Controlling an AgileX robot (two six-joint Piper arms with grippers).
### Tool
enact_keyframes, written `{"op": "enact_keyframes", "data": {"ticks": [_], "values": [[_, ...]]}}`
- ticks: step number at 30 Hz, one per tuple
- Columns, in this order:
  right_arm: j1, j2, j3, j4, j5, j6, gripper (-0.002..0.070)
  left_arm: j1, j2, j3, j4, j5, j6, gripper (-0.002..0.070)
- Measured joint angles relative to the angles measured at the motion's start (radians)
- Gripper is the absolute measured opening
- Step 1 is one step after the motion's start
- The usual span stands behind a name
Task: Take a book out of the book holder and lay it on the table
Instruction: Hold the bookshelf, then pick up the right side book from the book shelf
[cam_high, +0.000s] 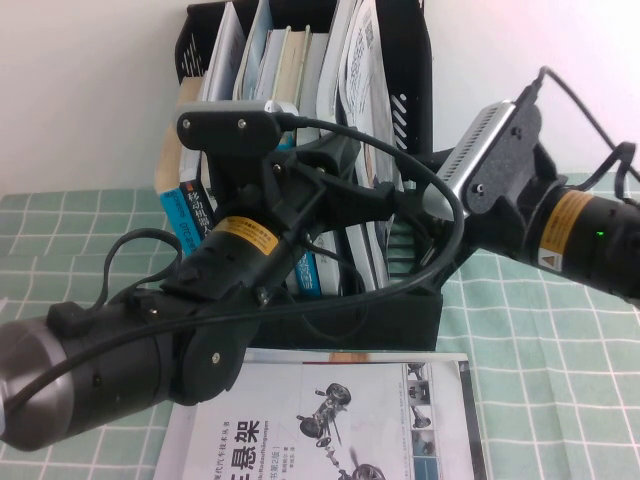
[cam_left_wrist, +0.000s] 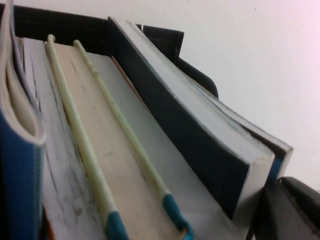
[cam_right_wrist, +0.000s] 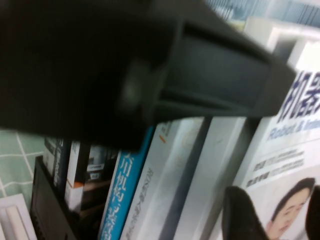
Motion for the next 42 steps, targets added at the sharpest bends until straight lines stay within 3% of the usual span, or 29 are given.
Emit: {"op": "enact_keyframes", "data": {"ticks": [21,30,39,42], "values": [[0.011,0.198,-0.083,0.211,-0.036,-0.183,0.0307,0.000,0.000,0.000,-0.021,-0.041,0.016,-0.0003],[0.007,0.198,-0.085,0.128,-0.074,-0.044,0.0307,0.000,0.000,0.000,-0.023,-0.054,0.043,-0.0003],[0.020,0.198,-0.085,0.164,-0.073,-0.092,0.0307,0.000,0.000,0.000,-0.034,-0.099,0.064,-0.0003],[0.032,0.198,-0.085,0.196,-0.055,-0.117,0.0340,0.000,0.000,0.000,-0.038,-0.100,0.064,-0.0003]]}}
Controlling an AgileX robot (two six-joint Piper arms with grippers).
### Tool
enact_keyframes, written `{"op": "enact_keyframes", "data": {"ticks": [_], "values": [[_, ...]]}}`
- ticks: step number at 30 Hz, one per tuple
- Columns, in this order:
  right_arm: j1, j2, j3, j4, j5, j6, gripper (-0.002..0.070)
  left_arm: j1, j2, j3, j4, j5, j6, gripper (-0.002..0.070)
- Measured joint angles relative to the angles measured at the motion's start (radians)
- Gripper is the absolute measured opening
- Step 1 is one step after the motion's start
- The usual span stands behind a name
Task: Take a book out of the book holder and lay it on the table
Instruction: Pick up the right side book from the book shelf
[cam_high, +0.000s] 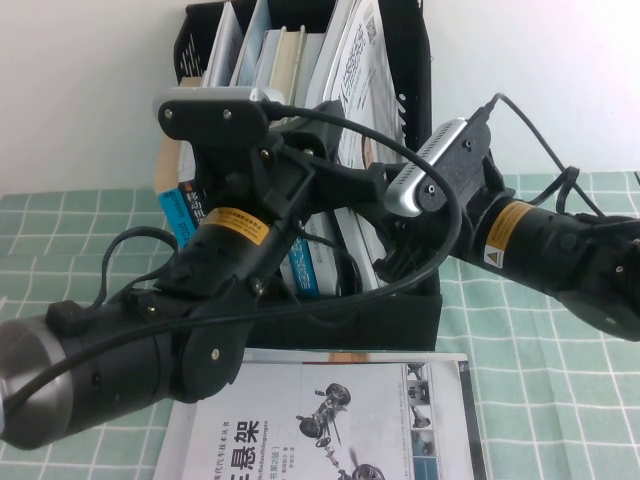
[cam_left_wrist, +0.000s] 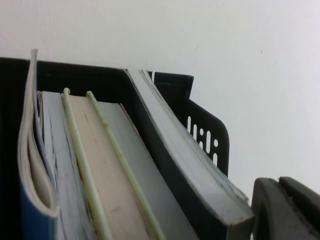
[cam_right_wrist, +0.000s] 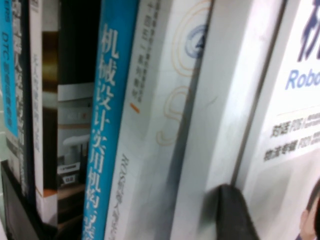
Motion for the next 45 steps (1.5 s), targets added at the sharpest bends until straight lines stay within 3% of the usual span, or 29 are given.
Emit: {"op": "enact_keyframes", "data": {"ticks": [6,17,22,33,45], "values": [[0.015,0.000,0.000,0.095,0.023,-0.040,0.0424,0.000,0.000,0.000,-0.001,0.000,0.009,-0.0003],[0.049,0.000,0.002,0.394,0.044,-0.285,0.0442,0.000,0.000,0.000,-0.001,0.000,0.018,-0.0003],[0.049,-0.003,0.002,0.424,0.061,-0.314,0.0442,0.000,0.000,0.000,0.008,0.000,0.018,-0.0003],[0.044,-0.057,0.005,0.489,0.138,-0.329,0.0344,0.000,-0.079,0.000,0.033,-0.008,0.033,-0.0003],[0.036,-0.013,0.000,0.513,0.123,-0.259,0.0330,0.000,-0.124,0.000,0.049,-0.004,0.038,-0.0003]]}}
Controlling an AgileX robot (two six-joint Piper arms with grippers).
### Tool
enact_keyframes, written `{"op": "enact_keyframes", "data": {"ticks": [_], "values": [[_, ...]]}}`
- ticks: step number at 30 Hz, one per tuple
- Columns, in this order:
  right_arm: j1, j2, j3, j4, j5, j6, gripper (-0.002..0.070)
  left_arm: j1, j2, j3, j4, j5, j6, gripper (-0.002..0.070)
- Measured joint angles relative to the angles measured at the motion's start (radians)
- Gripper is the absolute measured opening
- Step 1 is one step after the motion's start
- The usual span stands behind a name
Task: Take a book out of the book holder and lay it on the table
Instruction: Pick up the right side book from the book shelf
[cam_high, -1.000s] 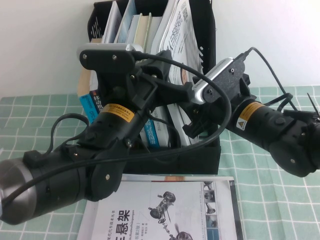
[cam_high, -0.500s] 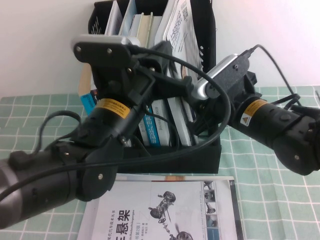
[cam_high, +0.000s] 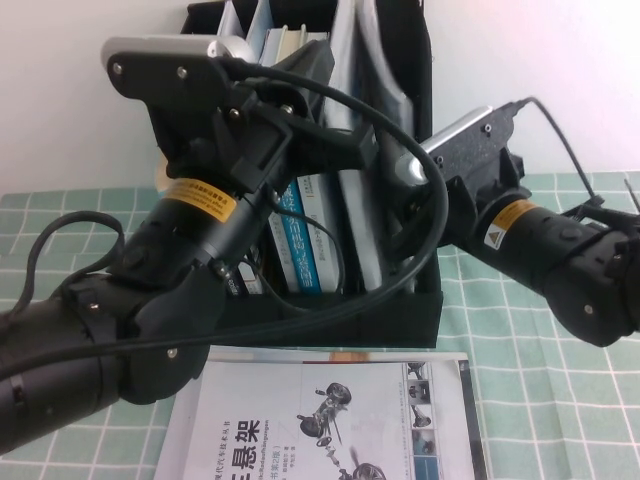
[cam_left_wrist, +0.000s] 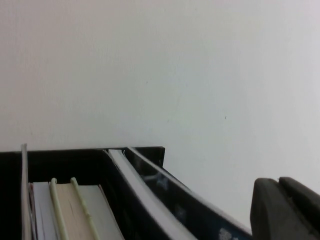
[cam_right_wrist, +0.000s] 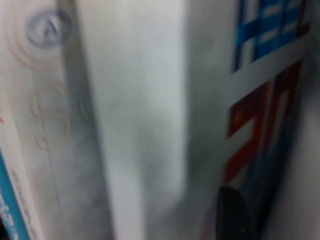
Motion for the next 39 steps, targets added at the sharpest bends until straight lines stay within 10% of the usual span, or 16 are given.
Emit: {"op": "enact_keyframes", "data": {"ticks": [11,21,39], "values": [[-0.004,0.050,0.000,-0.241,-0.012,0.259,0.0284,0.000,0.000,0.000,0.046,0.054,0.002,-0.0003],[-0.004,0.051,0.000,-0.201,-0.021,0.215,0.0029,0.000,0.000,0.000,0.051,0.056,0.002,-0.0003],[0.004,-0.286,0.009,-0.057,0.044,-0.058,0.0025,0.000,-0.262,0.000,0.137,0.400,0.113,-0.0003]]}}
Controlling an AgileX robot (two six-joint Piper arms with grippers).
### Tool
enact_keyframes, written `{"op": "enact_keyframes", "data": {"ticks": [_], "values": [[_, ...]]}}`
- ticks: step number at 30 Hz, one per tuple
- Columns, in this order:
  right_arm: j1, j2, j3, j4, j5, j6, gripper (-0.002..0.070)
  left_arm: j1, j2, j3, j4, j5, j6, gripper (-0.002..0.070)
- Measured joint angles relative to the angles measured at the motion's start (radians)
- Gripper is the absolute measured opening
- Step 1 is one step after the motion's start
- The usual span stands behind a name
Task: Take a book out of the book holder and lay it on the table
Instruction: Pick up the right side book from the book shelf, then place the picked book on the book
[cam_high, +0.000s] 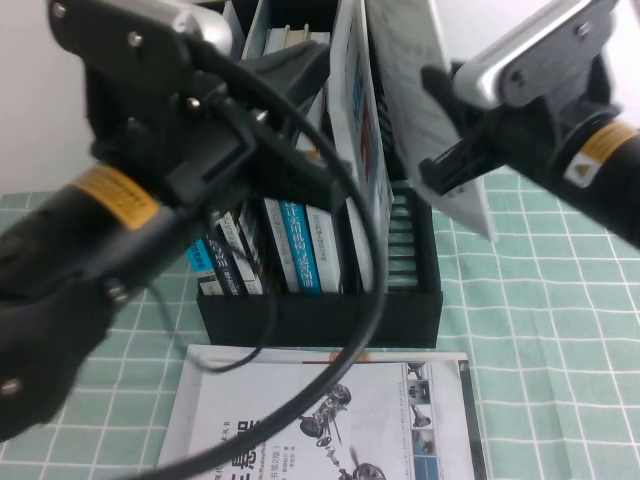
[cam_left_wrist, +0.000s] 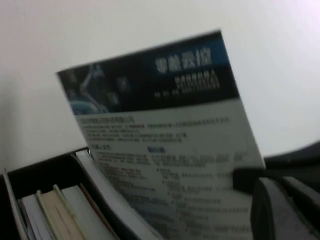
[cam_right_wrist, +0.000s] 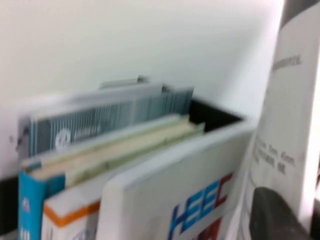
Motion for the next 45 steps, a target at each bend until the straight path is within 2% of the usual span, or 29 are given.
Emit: {"op": "enact_keyframes", "data": {"ticks": [8,14,17,21,25,28,30,36,39,45], "values": [[0.000,-0.203,0.000,-0.046,0.113,-0.037,0.0025,0.000,-0.231,0.000,0.006,0.313,0.065,-0.0003],[0.002,-0.377,0.000,-0.273,0.238,0.156,0.0025,0.002,-0.391,0.000,0.008,0.436,0.077,-0.0003],[0.022,-0.451,0.000,-0.477,0.266,0.382,0.0025,0.002,-0.457,0.000,0.012,0.517,0.064,-0.0003],[0.058,-0.497,0.000,-0.873,0.219,0.757,0.0025,0.002,-0.513,0.000,0.016,0.704,-0.010,-0.0003],[0.067,-0.497,0.000,-1.327,0.001,1.129,0.0025,0.002,-0.537,0.000,0.022,0.872,-0.098,-0.0003],[0.068,-0.471,-0.002,-1.552,-0.179,1.354,0.0025,0.002,-0.549,0.000,0.039,0.982,-0.124,-0.0003],[0.068,-0.449,-0.002,-1.633,-0.265,1.439,0.0025,0.002,-0.558,0.000,0.075,1.036,-0.153,-0.0003],[0.068,-0.374,0.004,-1.700,-0.346,1.501,0.0024,0.002,-0.663,0.015,0.244,1.102,-0.351,-0.0003],[0.068,-0.308,0.004,-1.700,-0.339,1.466,0.0024,0.002,-0.735,0.035,0.306,1.114,-0.435,-0.0003],[0.068,-0.143,0.004,-1.702,-0.252,1.331,0.0024,0.002,-0.816,0.093,0.345,1.131,-0.537,-0.0003]]}}
